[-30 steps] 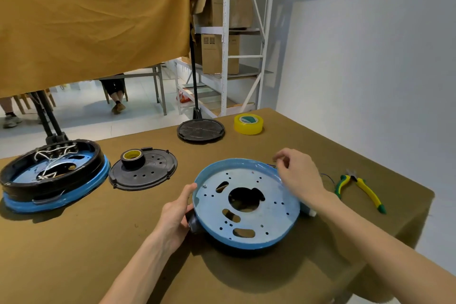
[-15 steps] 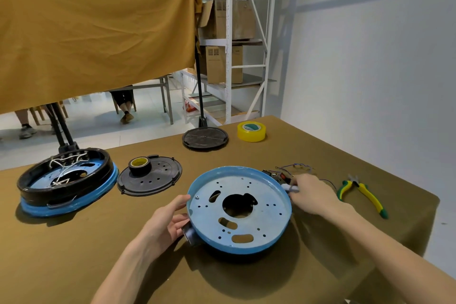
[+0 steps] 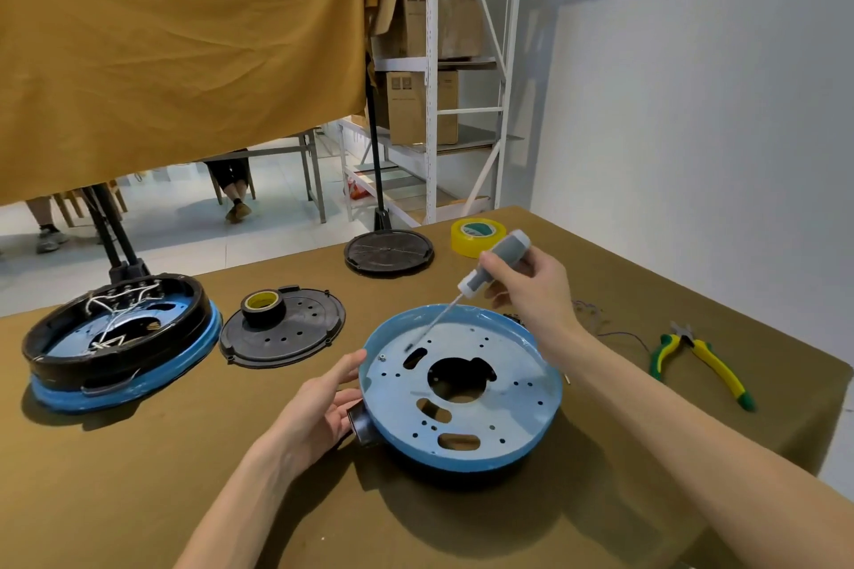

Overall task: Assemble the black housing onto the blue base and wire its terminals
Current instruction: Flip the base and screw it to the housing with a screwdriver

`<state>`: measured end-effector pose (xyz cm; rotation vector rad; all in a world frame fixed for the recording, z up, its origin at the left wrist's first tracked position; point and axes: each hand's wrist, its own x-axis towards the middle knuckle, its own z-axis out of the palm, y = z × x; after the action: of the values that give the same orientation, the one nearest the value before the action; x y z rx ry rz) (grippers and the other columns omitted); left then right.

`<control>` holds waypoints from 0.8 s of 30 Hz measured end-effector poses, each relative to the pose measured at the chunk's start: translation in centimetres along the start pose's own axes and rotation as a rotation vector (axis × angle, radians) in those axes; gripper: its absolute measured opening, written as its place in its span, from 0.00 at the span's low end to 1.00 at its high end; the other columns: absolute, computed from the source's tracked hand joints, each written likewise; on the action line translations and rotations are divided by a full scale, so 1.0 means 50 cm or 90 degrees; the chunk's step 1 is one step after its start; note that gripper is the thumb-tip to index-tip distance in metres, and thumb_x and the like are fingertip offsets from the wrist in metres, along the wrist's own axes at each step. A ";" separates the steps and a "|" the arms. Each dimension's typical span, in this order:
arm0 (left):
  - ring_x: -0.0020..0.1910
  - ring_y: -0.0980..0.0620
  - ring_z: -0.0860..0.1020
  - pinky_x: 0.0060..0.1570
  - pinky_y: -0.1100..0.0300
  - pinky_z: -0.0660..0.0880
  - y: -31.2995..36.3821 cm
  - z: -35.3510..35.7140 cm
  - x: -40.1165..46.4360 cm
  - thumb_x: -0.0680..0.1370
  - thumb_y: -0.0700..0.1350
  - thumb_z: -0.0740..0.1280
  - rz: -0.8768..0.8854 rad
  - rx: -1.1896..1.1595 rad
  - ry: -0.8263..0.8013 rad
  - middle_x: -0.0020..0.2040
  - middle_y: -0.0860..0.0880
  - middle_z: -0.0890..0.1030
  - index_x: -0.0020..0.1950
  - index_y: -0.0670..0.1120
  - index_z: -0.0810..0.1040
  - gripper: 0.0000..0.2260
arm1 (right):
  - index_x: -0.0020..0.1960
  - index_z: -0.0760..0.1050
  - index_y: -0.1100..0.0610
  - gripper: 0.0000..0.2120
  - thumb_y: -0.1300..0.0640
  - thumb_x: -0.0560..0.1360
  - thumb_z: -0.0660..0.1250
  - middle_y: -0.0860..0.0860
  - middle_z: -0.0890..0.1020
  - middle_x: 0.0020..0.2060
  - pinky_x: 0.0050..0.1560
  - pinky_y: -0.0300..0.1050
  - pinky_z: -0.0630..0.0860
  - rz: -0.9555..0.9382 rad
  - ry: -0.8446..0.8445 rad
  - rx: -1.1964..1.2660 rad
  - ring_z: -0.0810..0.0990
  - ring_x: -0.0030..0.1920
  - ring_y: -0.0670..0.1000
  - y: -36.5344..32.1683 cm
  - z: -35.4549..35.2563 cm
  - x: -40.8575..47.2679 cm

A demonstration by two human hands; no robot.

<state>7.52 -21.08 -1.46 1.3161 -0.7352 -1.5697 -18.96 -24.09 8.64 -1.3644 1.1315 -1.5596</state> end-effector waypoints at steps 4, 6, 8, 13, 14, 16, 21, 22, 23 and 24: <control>0.54 0.43 0.86 0.49 0.50 0.84 -0.011 -0.015 0.007 0.69 0.56 0.78 -0.008 -0.024 -0.047 0.54 0.38 0.86 0.65 0.40 0.76 0.31 | 0.52 0.77 0.57 0.08 0.53 0.81 0.69 0.51 0.81 0.38 0.31 0.42 0.77 -0.075 -0.038 -0.012 0.79 0.33 0.51 0.006 0.070 0.021; 0.56 0.43 0.85 0.58 0.47 0.81 -0.011 -0.019 0.011 0.69 0.56 0.78 -0.014 -0.024 -0.062 0.56 0.38 0.86 0.65 0.39 0.76 0.32 | 0.53 0.76 0.54 0.06 0.52 0.82 0.69 0.51 0.81 0.41 0.35 0.44 0.77 -0.115 -0.061 -0.041 0.79 0.38 0.52 0.011 0.096 0.023; 0.57 0.42 0.85 0.63 0.45 0.78 -0.008 -0.020 0.014 0.68 0.56 0.78 -0.021 -0.023 -0.070 0.57 0.37 0.85 0.66 0.39 0.77 0.32 | 0.53 0.74 0.52 0.06 0.51 0.81 0.70 0.52 0.81 0.44 0.40 0.50 0.80 -0.158 -0.089 -0.077 0.81 0.42 0.54 0.015 0.117 0.024; 0.56 0.42 0.86 0.48 0.50 0.85 -0.007 -0.017 0.015 0.65 0.56 0.80 -0.031 -0.029 -0.074 0.56 0.38 0.86 0.65 0.40 0.76 0.35 | 0.53 0.73 0.49 0.06 0.51 0.81 0.70 0.50 0.81 0.46 0.44 0.60 0.83 -0.216 -0.142 -0.122 0.83 0.46 0.54 0.017 0.153 0.029; 0.55 0.42 0.86 0.47 0.51 0.85 -0.007 -0.017 0.015 0.65 0.56 0.80 -0.033 -0.034 -0.073 0.56 0.38 0.86 0.65 0.39 0.76 0.35 | 0.54 0.73 0.50 0.06 0.51 0.81 0.69 0.49 0.81 0.45 0.44 0.59 0.83 -0.220 -0.145 -0.129 0.83 0.46 0.53 0.019 0.156 0.032; 0.55 0.42 0.86 0.45 0.51 0.85 -0.006 -0.017 0.015 0.65 0.56 0.80 -0.035 -0.040 -0.072 0.55 0.38 0.86 0.65 0.39 0.76 0.35 | 0.54 0.73 0.53 0.08 0.51 0.81 0.69 0.50 0.81 0.45 0.43 0.59 0.83 -0.222 -0.150 -0.146 0.82 0.45 0.53 0.023 0.159 0.036; 0.54 0.42 0.86 0.42 0.53 0.84 -0.004 -0.014 0.014 0.64 0.56 0.81 -0.044 -0.042 -0.077 0.54 0.38 0.86 0.64 0.39 0.76 0.35 | 0.54 0.74 0.54 0.08 0.51 0.81 0.69 0.51 0.81 0.45 0.43 0.55 0.82 -0.232 -0.160 -0.178 0.81 0.44 0.52 0.033 0.156 0.035; 0.54 0.42 0.86 0.42 0.53 0.84 -0.003 -0.014 0.014 0.64 0.56 0.81 -0.045 -0.043 -0.077 0.54 0.38 0.86 0.64 0.38 0.75 0.36 | 0.54 0.73 0.53 0.07 0.51 0.81 0.69 0.51 0.81 0.45 0.43 0.56 0.82 -0.232 -0.156 -0.171 0.82 0.44 0.52 0.032 0.155 0.035; 0.53 0.42 0.86 0.42 0.53 0.84 -0.003 -0.014 0.015 0.64 0.55 0.81 -0.044 -0.043 -0.075 0.54 0.38 0.86 0.64 0.38 0.75 0.36 | 0.54 0.73 0.52 0.07 0.51 0.81 0.69 0.50 0.81 0.45 0.43 0.56 0.82 -0.231 -0.152 -0.161 0.82 0.44 0.52 0.030 0.154 0.036; 0.53 0.42 0.86 0.42 0.53 0.84 -0.003 -0.013 0.015 0.64 0.55 0.80 -0.043 -0.044 -0.073 0.54 0.38 0.86 0.65 0.38 0.75 0.36 | 0.54 0.73 0.51 0.06 0.51 0.81 0.69 0.50 0.81 0.45 0.42 0.56 0.83 -0.232 -0.149 -0.152 0.82 0.45 0.52 0.029 0.154 0.036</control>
<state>8.12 -21.60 -2.06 1.2204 -0.7065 -1.7209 -11.61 -27.29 8.13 -1.9467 0.9862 -1.4906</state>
